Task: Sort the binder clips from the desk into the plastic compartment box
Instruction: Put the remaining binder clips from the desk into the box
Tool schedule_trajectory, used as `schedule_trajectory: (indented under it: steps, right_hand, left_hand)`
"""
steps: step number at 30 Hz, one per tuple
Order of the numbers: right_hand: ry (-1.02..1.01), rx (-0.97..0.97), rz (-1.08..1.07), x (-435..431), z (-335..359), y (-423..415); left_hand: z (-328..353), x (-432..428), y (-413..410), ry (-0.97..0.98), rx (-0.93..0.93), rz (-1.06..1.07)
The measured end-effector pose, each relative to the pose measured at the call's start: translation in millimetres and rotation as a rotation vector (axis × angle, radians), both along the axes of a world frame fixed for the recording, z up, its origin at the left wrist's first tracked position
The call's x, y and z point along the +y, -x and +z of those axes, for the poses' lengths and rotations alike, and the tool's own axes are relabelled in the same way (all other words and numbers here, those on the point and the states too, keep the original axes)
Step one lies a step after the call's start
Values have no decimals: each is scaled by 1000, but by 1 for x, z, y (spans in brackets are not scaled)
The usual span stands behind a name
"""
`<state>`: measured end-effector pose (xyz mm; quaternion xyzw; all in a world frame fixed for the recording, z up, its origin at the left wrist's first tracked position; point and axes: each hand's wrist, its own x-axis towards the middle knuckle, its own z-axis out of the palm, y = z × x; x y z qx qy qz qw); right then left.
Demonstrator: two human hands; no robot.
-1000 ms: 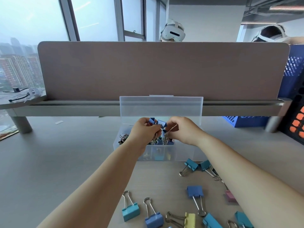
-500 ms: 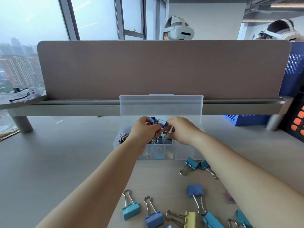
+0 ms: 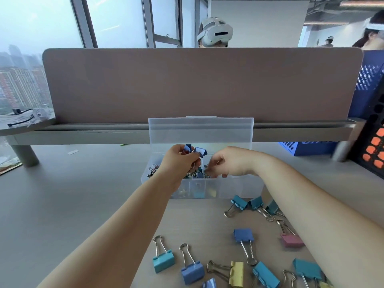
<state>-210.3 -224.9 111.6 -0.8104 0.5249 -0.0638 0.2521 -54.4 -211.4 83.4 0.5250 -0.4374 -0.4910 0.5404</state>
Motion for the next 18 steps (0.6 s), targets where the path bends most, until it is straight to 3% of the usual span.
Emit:
schedule_trajectory:
  steps: [10,18]
  right_hand:
    - [41,-189,51,4,-17,0]
    - [8,-74,88,4,-20,-3]
  left_hand:
    - [-1,-1,-2,14,69,19]
    - [-4,-1,-1,47,-10,40]
